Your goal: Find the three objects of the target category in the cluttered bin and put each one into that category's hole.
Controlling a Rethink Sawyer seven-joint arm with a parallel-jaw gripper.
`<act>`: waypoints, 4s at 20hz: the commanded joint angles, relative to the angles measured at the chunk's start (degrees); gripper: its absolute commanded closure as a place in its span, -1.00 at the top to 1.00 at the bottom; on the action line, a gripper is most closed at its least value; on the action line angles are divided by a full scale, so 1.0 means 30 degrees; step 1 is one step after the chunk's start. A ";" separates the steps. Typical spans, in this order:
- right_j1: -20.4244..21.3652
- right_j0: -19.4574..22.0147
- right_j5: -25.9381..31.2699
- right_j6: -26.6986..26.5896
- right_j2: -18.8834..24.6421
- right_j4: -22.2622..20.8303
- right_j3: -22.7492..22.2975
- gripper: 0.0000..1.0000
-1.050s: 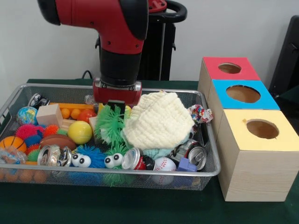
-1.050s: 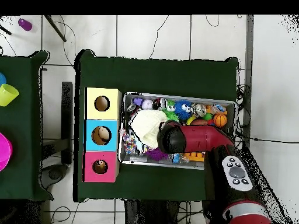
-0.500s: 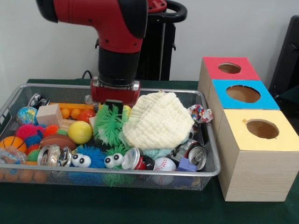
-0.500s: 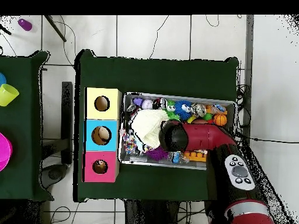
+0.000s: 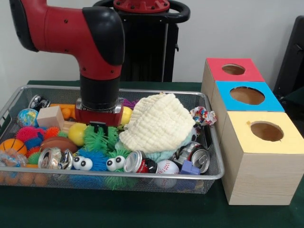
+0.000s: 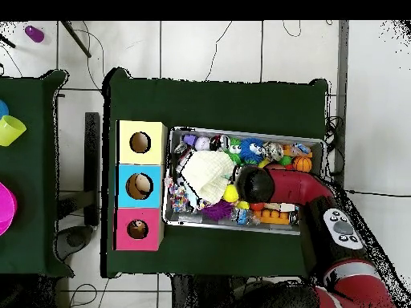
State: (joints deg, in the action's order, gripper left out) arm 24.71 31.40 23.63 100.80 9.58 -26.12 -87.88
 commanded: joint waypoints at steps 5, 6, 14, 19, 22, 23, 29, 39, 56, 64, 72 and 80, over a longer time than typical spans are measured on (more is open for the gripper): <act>0.0781 0.1502 0.3598 -0.3516 0.2331 -0.0366 0.0869 -1.00; 0.1010 0.1572 0.3889 -0.3610 0.2414 -0.0318 0.0794 -1.00; 0.4845 0.1852 0.6621 -0.3801 0.2981 0.0628 -0.1258 -1.00; 0.4668 0.2608 0.7604 -0.4829 0.3764 0.0297 -0.0530 -1.00; 0.4383 0.3017 0.8203 -0.5386 0.4190 0.0022 0.0133 -1.00; 0.4304 0.3133 0.8301 -0.5500 0.4314 -0.0086 0.0287 -1.00; 0.3527 0.3695 0.8417 -0.5758 0.4944 -0.0689 0.0927 -1.00; 0.3279 0.3932 0.8008 -0.5451 0.5326 -0.1468 0.1023 -1.00; 0.3394 0.4420 0.7953 -0.4868 0.6216 -0.1865 0.0281 1.00; 0.4626 0.3212 0.7815 -0.2795 0.5596 -0.1637 -0.0899 1.00; 0.5804 0.1817 0.7085 -0.0239 0.4640 -0.1236 -0.2449 1.00; 0.5949 0.0490 0.6636 0.1351 0.3796 -0.0875 -0.2732 1.00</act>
State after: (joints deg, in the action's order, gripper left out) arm 42.56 34.74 42.68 100.75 23.34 -28.77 -91.03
